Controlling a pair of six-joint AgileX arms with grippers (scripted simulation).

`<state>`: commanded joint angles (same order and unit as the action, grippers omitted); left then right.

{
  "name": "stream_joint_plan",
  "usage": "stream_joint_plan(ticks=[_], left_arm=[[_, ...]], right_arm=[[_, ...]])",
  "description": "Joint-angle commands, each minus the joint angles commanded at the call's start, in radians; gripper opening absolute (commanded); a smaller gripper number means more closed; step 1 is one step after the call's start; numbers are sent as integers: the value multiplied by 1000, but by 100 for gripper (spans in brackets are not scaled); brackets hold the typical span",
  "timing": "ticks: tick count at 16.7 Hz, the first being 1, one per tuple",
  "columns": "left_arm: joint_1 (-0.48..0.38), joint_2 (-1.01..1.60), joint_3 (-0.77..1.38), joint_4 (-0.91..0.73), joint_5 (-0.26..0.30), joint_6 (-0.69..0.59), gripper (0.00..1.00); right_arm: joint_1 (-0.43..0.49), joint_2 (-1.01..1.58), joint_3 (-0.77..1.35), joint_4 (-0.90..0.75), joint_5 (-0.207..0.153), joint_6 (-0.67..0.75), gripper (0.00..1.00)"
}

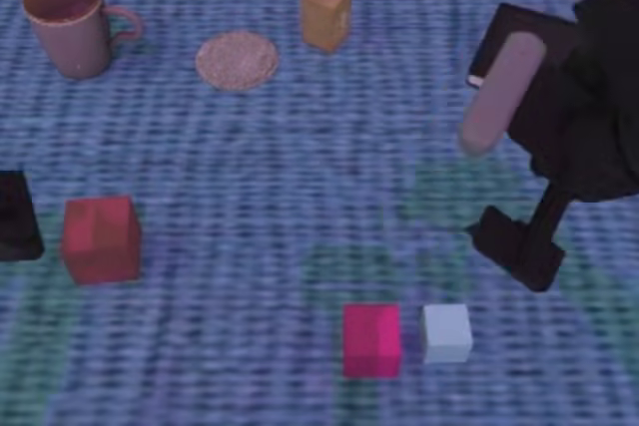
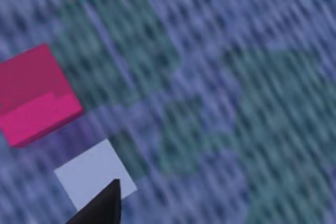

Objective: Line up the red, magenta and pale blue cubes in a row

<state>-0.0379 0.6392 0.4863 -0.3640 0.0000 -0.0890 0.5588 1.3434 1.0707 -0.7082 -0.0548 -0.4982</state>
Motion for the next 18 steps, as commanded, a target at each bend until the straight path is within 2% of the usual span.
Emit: stream_joint_plan(ticks=[5,10,14,18], left_arm=[[-42,510,332,-266,-3,-58,100],[-82,922,629,-500,-3,-112,100],[-105,1162,809,-627,-1,-145,100],[-115,1264,895,-682,1,-160,100]], right_arm=[[-227,-539,-417,269,-10,193,100],[-410,-979,-784,498,11,360,100],[-506,-1218,-982,637,38,453,100],[-547,-1339,-1068,706,54,497,100]])
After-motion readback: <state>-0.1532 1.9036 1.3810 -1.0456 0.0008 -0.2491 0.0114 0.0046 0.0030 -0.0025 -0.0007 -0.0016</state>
